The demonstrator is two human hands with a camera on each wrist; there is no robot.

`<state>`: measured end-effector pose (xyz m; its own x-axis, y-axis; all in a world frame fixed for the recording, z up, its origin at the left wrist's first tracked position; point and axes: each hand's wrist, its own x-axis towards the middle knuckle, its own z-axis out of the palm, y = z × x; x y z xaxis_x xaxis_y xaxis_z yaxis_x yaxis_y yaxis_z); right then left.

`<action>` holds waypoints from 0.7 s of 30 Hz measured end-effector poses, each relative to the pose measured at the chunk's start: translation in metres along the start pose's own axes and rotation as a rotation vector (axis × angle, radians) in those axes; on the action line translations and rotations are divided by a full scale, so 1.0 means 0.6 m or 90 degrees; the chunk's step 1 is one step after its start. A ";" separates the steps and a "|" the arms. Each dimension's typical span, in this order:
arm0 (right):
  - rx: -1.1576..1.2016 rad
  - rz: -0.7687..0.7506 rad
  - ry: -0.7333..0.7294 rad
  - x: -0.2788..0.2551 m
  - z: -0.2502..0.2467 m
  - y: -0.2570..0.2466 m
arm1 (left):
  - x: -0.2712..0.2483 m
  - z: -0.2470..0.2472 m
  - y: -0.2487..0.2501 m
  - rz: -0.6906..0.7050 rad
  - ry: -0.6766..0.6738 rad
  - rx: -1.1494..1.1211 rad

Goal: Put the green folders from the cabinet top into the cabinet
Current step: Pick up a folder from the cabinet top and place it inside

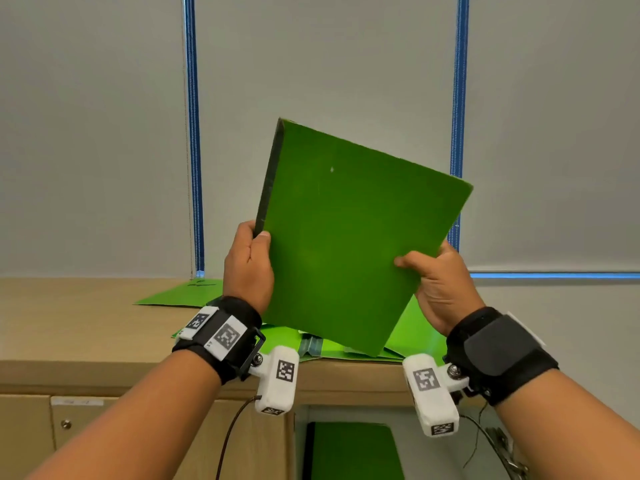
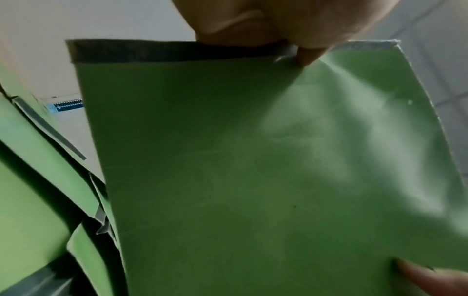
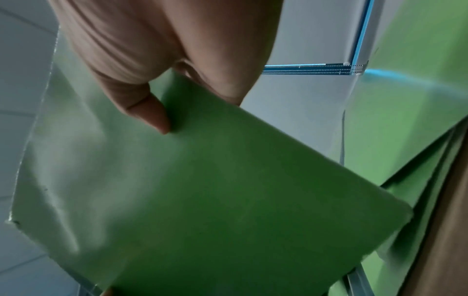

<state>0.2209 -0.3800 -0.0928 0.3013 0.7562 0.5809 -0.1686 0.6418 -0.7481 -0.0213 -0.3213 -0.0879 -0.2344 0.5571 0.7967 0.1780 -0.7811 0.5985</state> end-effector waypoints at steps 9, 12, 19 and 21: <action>-0.039 -0.011 -0.010 -0.015 -0.014 -0.018 | -0.043 0.004 0.004 -0.056 0.037 -0.031; -0.064 0.031 0.000 -0.043 -0.023 0.003 | -0.083 0.007 -0.025 -0.137 0.046 -0.053; -0.077 0.162 0.022 -0.117 -0.071 0.101 | -0.205 0.001 -0.099 -0.248 0.016 -0.004; -0.102 0.197 0.037 -0.138 -0.093 0.139 | -0.246 -0.001 -0.122 -0.282 0.001 0.019</action>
<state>0.2343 -0.3964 -0.2212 0.3122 0.9005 0.3028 -0.1130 0.3517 -0.9293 -0.0001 -0.3466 -0.2493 -0.2949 0.8357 0.4634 0.0874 -0.4593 0.8840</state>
